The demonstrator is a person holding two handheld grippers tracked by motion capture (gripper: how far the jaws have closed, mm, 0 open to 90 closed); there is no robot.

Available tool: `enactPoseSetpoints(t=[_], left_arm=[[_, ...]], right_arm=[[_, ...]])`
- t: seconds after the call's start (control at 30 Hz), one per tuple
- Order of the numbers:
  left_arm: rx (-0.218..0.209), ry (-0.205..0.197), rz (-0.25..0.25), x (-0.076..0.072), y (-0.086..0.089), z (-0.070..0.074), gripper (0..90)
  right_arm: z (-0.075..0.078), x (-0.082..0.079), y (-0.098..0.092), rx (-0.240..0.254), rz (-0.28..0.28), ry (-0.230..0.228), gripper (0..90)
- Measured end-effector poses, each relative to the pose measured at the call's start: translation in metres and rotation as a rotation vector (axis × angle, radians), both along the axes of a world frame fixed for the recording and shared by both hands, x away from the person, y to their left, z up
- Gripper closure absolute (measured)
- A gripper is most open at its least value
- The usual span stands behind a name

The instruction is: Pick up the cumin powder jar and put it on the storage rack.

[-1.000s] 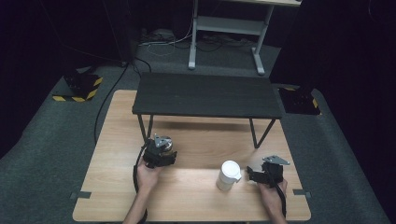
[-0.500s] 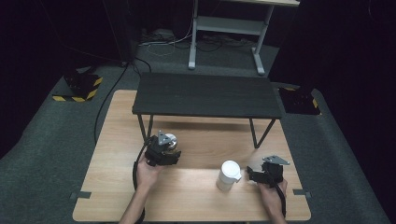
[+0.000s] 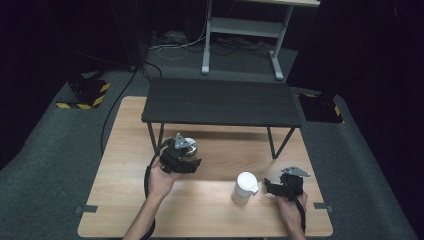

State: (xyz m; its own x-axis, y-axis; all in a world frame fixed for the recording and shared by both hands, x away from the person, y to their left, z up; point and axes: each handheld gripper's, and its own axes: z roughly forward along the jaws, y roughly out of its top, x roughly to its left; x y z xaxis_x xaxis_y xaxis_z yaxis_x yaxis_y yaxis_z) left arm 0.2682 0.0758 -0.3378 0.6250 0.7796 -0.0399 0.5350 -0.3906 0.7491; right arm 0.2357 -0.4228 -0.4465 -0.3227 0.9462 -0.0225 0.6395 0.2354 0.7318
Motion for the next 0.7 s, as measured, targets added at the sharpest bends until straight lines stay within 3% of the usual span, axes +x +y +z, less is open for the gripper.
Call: enactPoseSetpoints(t=[0.33,0.57,0.7], left_arm=[[-0.031,-0.018,-0.053,0.004,0.0,0.031,31.3],[-0.067,-0.031,-0.062,0.007,0.002,0.052,31.3],[-0.066,-0.044,-0.063,0.008,0.001,0.065,31.3]], right_arm=[[0.0,0.0,-0.001,0.004,-0.001,-0.001,10.5],[0.0,0.0,-0.001,0.004,-0.003,-0.002,10.7],[0.0,0.0,-0.001,0.004,-0.003,-0.002,10.7]])
